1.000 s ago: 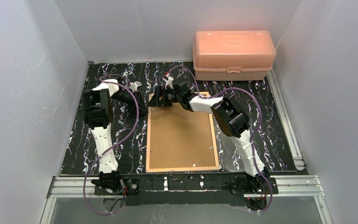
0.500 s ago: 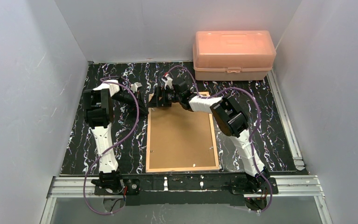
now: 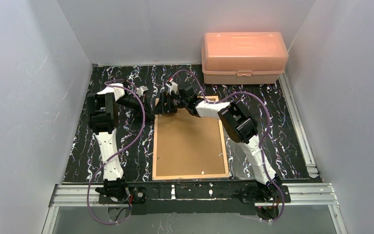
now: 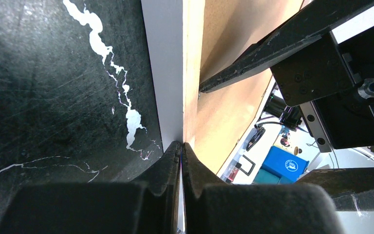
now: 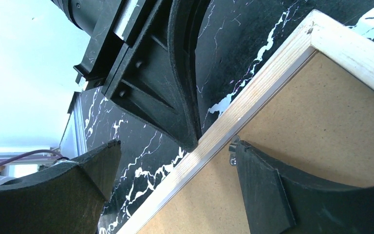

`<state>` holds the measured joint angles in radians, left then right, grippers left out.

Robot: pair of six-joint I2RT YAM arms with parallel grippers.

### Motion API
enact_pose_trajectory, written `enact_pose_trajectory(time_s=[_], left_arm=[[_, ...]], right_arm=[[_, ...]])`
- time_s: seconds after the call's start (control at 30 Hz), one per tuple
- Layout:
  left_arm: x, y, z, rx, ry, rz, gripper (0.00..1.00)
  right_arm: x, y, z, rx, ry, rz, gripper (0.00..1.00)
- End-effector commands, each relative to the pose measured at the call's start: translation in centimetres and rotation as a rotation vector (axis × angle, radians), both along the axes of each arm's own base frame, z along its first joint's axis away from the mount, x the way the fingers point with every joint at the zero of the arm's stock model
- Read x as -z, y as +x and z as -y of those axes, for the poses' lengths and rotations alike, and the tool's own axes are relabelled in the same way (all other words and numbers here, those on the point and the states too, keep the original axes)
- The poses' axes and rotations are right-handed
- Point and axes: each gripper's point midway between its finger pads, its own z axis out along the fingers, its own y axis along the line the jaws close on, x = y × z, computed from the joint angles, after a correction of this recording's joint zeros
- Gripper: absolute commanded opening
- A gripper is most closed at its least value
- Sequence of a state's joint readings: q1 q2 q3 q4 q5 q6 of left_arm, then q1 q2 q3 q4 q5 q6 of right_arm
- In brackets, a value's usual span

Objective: Put the photo into the frame
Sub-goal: Install the photo frame at the center of the board.

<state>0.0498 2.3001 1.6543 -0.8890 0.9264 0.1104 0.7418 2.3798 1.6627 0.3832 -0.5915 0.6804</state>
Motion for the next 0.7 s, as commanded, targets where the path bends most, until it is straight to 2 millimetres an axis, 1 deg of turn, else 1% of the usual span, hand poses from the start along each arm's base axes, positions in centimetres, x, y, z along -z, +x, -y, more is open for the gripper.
enact_pose_trajectory(time_s=[0.0,0.67], left_arm=[[0.93,0.14,0.3,0.029,0.028,0.028,0.0],[1.04,0.18,0.3,0.026,0.028,0.022,0.0]], right_arm=[[0.15,-0.59,-0.77,-0.04,0.003,-0.009,0.95],[0.3,-0.92,-1.3,-0.117,-0.018,-0.012,0.94]])
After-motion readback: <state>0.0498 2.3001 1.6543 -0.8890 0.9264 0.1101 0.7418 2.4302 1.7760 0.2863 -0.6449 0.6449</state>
